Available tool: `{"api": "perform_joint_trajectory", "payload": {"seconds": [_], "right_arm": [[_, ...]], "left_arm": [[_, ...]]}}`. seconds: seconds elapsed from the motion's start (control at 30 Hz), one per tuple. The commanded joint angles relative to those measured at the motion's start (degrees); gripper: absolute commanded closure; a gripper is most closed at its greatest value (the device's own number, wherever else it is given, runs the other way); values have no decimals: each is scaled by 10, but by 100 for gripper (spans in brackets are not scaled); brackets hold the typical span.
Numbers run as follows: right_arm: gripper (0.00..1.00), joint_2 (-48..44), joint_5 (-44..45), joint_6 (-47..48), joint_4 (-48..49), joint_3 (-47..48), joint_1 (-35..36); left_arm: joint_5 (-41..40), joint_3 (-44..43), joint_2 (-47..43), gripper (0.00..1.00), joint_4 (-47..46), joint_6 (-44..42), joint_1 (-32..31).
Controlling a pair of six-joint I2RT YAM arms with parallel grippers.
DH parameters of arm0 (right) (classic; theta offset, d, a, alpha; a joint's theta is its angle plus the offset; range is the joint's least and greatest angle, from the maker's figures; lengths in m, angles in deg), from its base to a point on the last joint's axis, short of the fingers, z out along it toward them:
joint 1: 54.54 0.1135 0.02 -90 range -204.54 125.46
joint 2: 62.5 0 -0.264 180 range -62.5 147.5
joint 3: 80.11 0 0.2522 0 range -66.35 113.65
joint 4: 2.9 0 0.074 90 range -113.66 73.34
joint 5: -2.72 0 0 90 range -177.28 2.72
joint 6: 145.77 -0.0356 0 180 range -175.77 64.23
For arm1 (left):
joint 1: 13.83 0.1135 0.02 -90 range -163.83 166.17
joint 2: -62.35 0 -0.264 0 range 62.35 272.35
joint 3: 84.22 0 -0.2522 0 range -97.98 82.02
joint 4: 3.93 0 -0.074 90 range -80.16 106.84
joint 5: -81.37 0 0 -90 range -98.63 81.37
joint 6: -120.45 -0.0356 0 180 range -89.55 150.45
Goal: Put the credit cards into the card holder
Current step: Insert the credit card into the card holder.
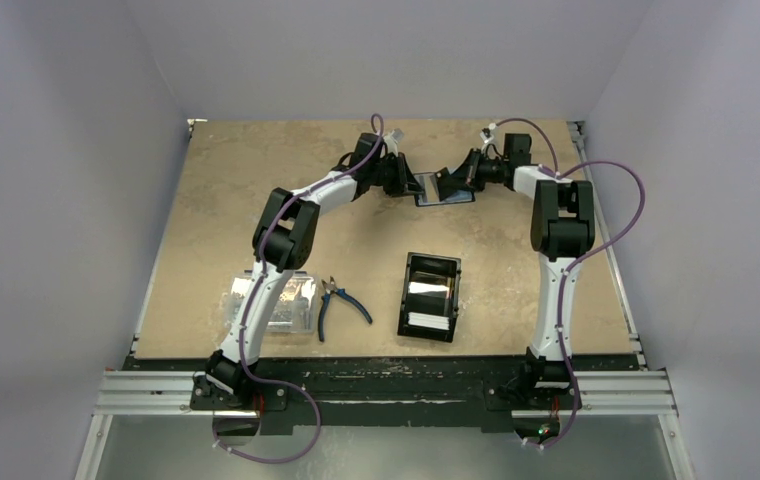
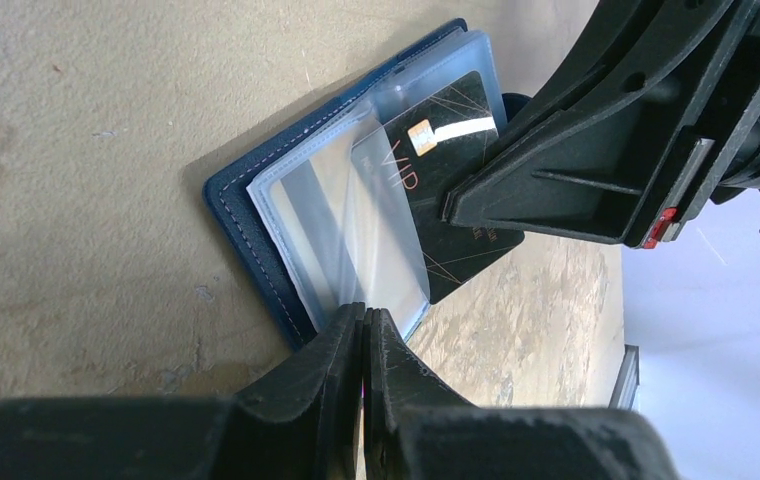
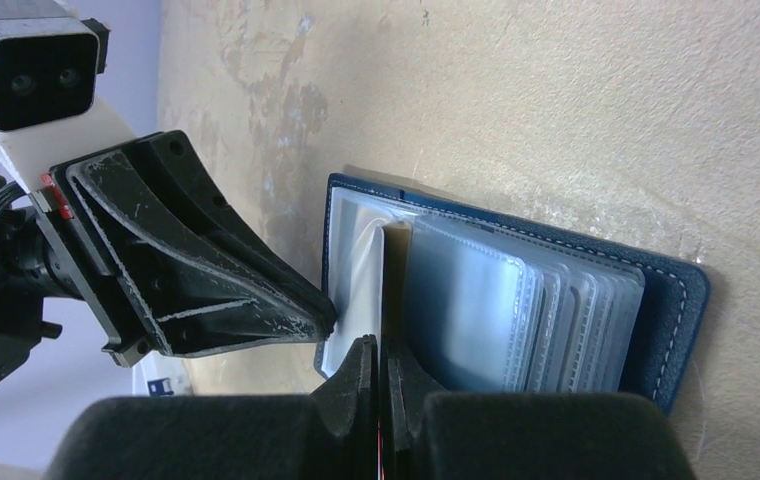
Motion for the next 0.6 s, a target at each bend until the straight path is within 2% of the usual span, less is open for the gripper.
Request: {"api": "perform_joint_trajectory", "payload": {"seconds": [0.0, 0.2, 0.4, 0.57], "right_arm": [[100, -12, 103, -10, 61, -13, 3], [100, -10, 107, -23, 74, -17, 3], [100, -14, 144, 35, 11, 12, 3], [100, -10, 135, 39, 7, 16, 3]], "left_arm": [[-53, 4, 46, 93, 88, -30, 7], [-53, 3, 47, 93, 93, -35, 7], [-55, 0, 50, 93, 98, -37, 8], [-52, -4, 53, 93, 99, -36, 8]]}}
